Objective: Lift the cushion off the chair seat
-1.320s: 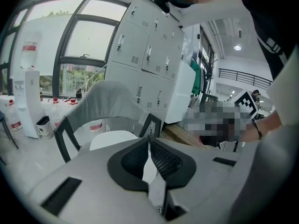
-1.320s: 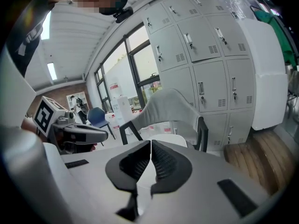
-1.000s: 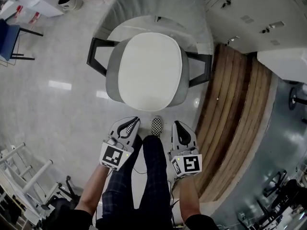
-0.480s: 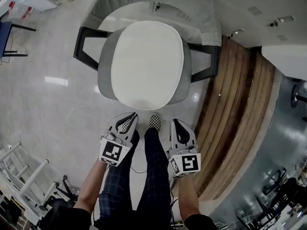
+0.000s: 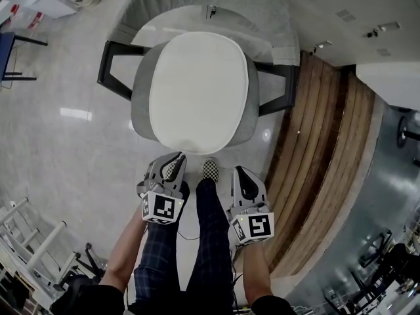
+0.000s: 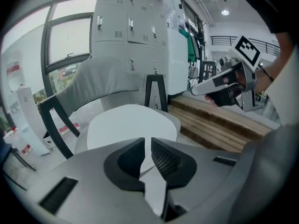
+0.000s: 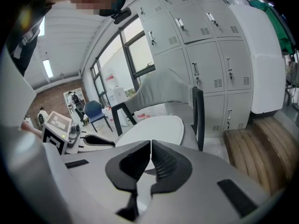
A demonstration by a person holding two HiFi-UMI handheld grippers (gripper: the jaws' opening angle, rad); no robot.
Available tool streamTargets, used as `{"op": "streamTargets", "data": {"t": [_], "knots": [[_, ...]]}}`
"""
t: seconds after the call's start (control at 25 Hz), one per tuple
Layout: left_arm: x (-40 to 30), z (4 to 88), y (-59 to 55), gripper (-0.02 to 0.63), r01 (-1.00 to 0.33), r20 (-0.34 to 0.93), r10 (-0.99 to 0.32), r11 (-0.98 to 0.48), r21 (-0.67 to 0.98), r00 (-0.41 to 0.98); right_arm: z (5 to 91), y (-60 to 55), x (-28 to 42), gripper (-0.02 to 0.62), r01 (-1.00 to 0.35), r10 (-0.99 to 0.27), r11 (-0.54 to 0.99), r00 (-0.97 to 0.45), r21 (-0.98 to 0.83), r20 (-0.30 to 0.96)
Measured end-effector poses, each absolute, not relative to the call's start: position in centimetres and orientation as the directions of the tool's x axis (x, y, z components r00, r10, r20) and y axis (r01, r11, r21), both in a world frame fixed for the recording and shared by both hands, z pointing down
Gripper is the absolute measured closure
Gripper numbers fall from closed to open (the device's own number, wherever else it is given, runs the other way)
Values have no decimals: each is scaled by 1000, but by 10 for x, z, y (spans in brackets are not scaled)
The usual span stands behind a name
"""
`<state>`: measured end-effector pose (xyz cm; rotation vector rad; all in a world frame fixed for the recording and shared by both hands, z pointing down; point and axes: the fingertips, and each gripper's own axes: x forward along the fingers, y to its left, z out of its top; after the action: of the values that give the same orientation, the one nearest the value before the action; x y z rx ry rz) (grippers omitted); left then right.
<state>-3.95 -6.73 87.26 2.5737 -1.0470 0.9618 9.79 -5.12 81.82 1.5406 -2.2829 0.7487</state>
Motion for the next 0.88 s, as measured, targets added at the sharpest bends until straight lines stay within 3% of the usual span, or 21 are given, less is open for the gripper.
{"op": "streamTargets", "data": {"t": [0.08, 0.24, 0.4, 0.56, 0.88], "knots": [[-39, 880, -67, 573, -656, 659, -548, -747, -108, 515, 820, -51, 98, 566, -921, -770, 292, -387, -259, 508], [-32, 894, -60, 464, -566, 697, -513, -803, -184, 501, 822, -50, 100, 566, -920, -767, 286, -387, -266, 512], [-25, 911, -53, 405, -486, 721, -495, -838, -249, 484, 823, -49, 102, 566, -919, -767, 277, -388, -282, 511], [-26, 921, -61, 344, -487, 718, -548, -810, -326, 430, 828, -47, 104, 566, -918, -766, 267, -386, -293, 514], [-20, 938, -67, 318, -444, 733, -554, -813, -376, 395, 839, -44, 118, 566, -924, -767, 224, -363, -310, 529]]}}
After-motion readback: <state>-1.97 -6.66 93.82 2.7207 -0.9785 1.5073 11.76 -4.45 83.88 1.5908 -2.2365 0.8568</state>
